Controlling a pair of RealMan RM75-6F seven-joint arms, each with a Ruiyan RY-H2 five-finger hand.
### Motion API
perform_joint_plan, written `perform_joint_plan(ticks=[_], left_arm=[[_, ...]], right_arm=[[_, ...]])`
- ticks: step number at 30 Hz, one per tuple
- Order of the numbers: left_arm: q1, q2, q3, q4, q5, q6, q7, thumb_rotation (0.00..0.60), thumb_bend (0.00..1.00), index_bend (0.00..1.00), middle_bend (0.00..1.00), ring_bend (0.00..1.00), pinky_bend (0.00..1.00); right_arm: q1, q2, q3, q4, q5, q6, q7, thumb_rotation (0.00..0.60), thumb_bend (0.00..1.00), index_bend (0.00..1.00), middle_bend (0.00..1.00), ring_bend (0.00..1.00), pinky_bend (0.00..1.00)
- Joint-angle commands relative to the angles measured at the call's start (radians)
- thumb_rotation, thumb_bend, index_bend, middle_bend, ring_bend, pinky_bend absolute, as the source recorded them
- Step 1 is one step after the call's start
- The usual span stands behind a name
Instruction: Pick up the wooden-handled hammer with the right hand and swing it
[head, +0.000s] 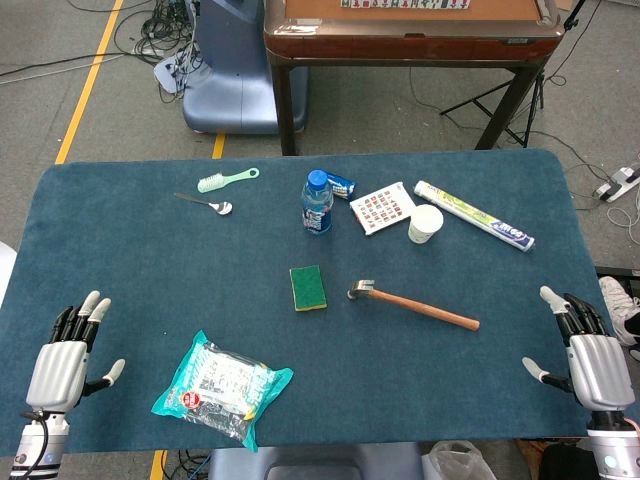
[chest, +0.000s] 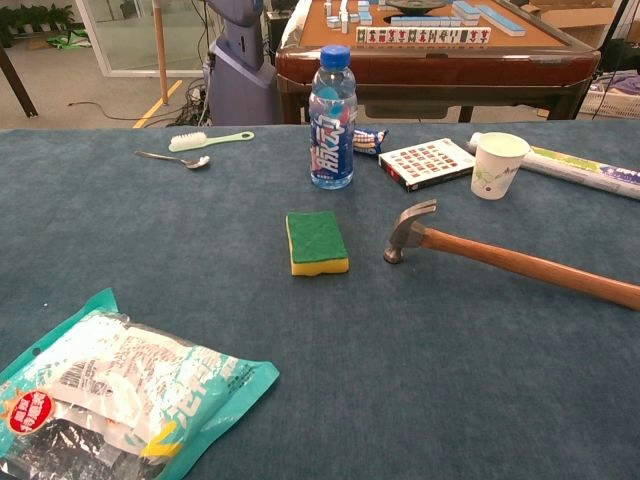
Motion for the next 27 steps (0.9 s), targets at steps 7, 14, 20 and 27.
perform_joint_plan(ticks=[7,14,20,27], left_arm=[[-0.002,0.000,0.001,0.001,-0.002,-0.002,0.003,0.600,0.23,0.00,0.00,0.00,0.00],[-0.005,0.000,0.001,0.002,-0.004,-0.007,0.000,0.600,0.23,0.00,0.00,0.00,0.00],[-0.002,0.003,0.005,0.001,0.004,0.001,-0.007,0.600,0.23,0.00,0.00,0.00,0.00],[0.007,0.007,0.011,0.005,0.012,0.013,-0.020,0.600,0.23,0.00,0.00,0.00,0.00]], right_arm=[[0.009,-0.001,0.006,-0.029,0.026,-0.022,-0.039,0.600,0.10,0.00,0.18,0.09,0.14],[0.057,-0.005,0.026,-0.076,0.085,-0.105,-0.111,0.600,0.10,0.02,0.21,0.09,0.14],[0.137,-0.043,0.063,-0.094,0.142,-0.203,-0.185,0.600,0.10,0.25,0.26,0.10,0.14],[0.252,-0.097,0.111,-0.090,0.268,-0.357,-0.248,0.600,0.10,0.32,0.32,0.12,0.14]])
